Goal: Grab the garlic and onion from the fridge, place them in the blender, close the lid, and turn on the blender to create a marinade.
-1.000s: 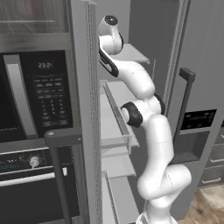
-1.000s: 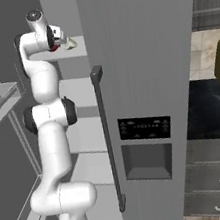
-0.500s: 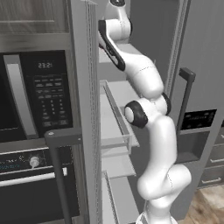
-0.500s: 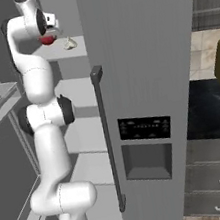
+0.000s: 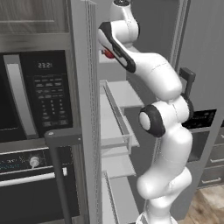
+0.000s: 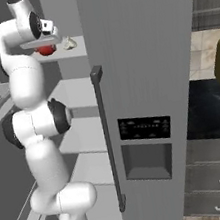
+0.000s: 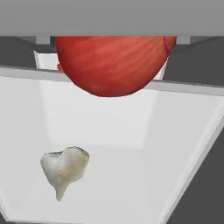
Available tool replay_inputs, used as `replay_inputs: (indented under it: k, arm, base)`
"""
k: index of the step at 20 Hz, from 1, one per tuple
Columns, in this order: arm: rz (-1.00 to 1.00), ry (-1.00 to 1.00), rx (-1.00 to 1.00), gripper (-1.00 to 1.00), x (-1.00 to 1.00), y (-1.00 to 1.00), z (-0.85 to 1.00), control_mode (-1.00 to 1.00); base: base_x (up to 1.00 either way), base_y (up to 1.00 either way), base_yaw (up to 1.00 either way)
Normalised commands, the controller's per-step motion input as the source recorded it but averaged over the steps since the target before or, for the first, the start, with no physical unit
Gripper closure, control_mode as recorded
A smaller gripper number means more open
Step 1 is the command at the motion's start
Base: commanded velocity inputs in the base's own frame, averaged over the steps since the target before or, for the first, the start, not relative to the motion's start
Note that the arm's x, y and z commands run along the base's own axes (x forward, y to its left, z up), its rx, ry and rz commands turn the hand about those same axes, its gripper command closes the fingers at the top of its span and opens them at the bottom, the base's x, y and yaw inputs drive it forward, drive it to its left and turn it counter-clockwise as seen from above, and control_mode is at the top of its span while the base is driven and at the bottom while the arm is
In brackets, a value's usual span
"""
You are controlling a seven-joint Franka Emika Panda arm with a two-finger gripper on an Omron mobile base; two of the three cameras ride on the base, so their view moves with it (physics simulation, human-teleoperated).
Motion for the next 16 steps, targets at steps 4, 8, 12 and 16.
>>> replay_inputs:
  k: [4, 8, 12, 16]
  arm:
    - [0.0, -0.04, 0.0, 1.0, -0.84, -0.01, -0.69, -1.0]
    - [-0.01, -0.1, 0.03, 1.0, -0.97, -0.24, -0.33, -1.0]
    - [-0.04, -0.14, 0.05, 1.0, -1.0, -0.52, 0.04, -1.0]
    - [-0.03, -0.09, 0.04, 1.0, -1.0, -0.5, 0.11, -1.0]
  base:
    - [0.0, 0.0, 0.0]
    - [0.0, 0.0, 0.0]
    - [0.0, 0.0, 0.0]
    - [0.0, 0.0, 0.0]
